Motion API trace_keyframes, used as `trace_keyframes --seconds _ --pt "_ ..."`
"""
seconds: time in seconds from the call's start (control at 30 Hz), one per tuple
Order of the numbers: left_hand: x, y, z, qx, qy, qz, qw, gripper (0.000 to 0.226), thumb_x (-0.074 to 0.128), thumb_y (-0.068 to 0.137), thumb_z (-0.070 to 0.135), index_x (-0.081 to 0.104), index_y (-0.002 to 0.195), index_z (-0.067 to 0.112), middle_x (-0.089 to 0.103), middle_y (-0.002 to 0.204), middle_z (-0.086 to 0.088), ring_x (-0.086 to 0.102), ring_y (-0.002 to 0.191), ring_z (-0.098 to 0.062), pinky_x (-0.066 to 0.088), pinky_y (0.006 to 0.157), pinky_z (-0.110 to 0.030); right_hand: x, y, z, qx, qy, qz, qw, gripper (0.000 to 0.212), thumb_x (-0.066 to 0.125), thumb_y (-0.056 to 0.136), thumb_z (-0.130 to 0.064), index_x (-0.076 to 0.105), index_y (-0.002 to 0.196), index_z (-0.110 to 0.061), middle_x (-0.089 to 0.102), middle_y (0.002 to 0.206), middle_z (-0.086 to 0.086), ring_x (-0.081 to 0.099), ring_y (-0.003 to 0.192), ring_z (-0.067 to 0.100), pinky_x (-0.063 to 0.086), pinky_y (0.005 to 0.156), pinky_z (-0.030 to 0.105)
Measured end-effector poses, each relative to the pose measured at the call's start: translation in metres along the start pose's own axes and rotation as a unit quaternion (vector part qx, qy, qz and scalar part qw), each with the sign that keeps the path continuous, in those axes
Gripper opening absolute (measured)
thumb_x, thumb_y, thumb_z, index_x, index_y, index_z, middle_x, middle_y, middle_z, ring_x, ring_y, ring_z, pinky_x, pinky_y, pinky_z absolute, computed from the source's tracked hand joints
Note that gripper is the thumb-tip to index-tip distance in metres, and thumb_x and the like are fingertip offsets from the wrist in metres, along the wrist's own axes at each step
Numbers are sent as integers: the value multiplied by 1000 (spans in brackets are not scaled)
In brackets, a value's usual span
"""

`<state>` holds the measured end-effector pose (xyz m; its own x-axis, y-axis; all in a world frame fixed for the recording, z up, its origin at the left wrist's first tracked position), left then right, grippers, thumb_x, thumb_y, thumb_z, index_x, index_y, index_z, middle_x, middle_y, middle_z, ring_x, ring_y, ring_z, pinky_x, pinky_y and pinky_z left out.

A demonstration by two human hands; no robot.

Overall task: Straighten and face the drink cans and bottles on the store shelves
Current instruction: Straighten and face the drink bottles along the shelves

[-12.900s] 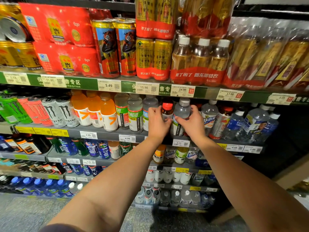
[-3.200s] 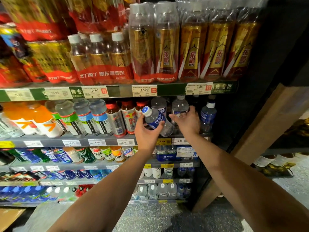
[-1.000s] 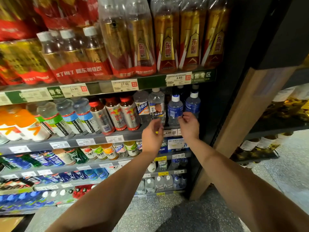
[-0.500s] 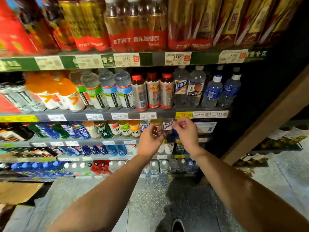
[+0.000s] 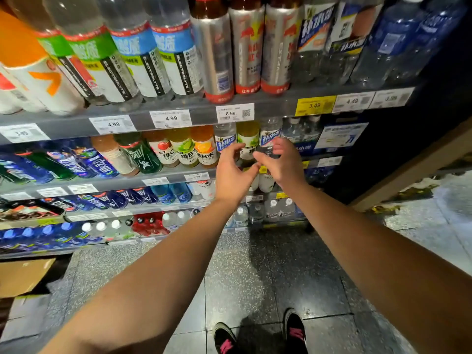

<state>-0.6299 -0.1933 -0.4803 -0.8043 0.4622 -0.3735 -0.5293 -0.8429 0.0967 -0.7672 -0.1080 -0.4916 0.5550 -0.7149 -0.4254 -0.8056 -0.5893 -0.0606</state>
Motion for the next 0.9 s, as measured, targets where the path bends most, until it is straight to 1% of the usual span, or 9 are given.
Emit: trace_keyframes --seconds 0.07,0.13,0.23,0.3,0.47,0.6,0.73,0.83,0.9 --pt "7 9 -16 -9 0 10 1000 58 82 76 19 56 128 14 57 127 -1 57 114 -12 40 91 -5 4 11 13 -8 -1 7 1000 63 84 71 -40 57 122 -13 58 120 2 54 108 15 45 91 29" --pt "16 16 -28 -6 2 20 1000 61 83 75 23 55 129 16 56 128 0 56 116 -12 44 101 -20 6 22 26 -14 -2 16 1000 68 84 70 -42 55 125 -13 58 123 0 53 112 13 45 94 29" --pt "26 25 -39 2 9 39 999 63 83 74 27 53 129 19 53 127 2 54 118 -12 45 106 -34 7 35 39 -26 11 10 1000 71 84 73 -39 52 131 -15 56 120 -4 52 108 8 38 81 6" --pt "33 28 -43 13 8 51 999 64 82 73 27 52 129 20 53 127 3 54 118 -12 45 105 -37 8 43 45 -41 10 5 999 74 84 73 -36 49 134 -15 53 120 -4 52 106 5 36 74 0" --pt "41 40 -46 52 21 50 997 74 82 75 24 45 138 16 48 138 -1 49 127 -14 42 110 -37 13 61 44 -116 -36 -28 992 95 86 72 -33 34 147 -7 47 139 11 67 96 17 53 82 17" --pt "43 57 -37 71 80 35 994 78 81 77 23 39 141 11 45 139 -1 46 118 -5 36 102 -12 13 77 38 -134 -57 -37 989 89 86 73 -25 34 140 1 43 136 9 64 106 24 53 94 38" --pt "39 71 -27 76 67 47 994 48 79 75 16 49 112 23 55 116 -3 57 99 -12 51 92 -36 17 90 44 -107 -70 -37 991 57 82 77 -28 39 115 -21 65 109 9 68 84 13 55 81 33" --pt "33 72 -29 79 70 72 992 45 78 76 17 51 111 24 56 114 -1 58 101 -15 52 91 -40 14 83 40 -129 -67 3 989 60 78 80 -26 44 128 -14 62 115 5 65 83 14 52 84 32" --pt "32 73 -32 83 85 71 990 44 79 77 21 53 113 21 56 113 1 60 98 -17 54 87 -40 16 84 35 -135 -96 8 986 55 77 81 -28 45 122 -9 58 117 8 64 87 19 53 85 37"
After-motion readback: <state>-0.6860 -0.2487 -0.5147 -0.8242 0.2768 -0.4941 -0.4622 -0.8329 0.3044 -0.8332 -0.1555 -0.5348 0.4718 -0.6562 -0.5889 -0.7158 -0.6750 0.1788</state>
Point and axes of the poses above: each hand's wrist, its own y-axis towards the middle knuckle, its own x-axis out of the palm, z = x × y, the point moved 8 cm from there along y, towards the middle knuckle
